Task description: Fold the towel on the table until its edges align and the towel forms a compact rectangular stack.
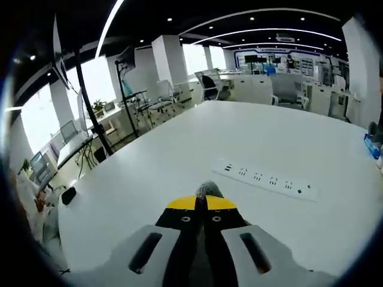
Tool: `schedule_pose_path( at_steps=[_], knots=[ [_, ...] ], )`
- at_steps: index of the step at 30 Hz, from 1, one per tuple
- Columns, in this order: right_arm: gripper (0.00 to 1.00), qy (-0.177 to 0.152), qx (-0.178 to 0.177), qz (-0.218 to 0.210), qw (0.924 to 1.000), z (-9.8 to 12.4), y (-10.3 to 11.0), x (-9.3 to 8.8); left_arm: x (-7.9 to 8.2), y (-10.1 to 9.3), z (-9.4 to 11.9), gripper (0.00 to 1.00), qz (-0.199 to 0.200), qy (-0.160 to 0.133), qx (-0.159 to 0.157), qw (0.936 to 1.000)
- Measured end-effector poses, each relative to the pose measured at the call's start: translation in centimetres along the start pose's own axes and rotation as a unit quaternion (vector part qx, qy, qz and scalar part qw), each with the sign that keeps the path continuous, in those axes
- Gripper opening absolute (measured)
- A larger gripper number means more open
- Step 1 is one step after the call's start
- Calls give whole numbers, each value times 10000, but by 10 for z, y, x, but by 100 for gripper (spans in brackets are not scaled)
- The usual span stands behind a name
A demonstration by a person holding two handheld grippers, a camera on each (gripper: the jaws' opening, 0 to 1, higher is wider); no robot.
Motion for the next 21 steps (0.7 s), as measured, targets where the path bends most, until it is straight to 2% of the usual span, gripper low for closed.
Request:
schedule_pose_path(
  at_steps=[9, 21],
  knots=[
    [0, 188, -39, -144, 9997, -33, 6, -13, -14, 25, -9, 4, 74, 273, 47, 9996],
    [0, 159, -8, -35, 9999, -49, 15, -8, -9, 40, 1, 4, 499, 197, -72, 9985]
  ],
)
Point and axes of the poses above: the point that each gripper's makers call its tool centre point, and the gripper's own axes: z roughly backward along the fingers, y roughly to its left, x roughly out of its top, the point moved 7 cm from there along z, roughly backward along the fingers, and after that the axes turned 14 degrees about x, right-handed, at the moved point
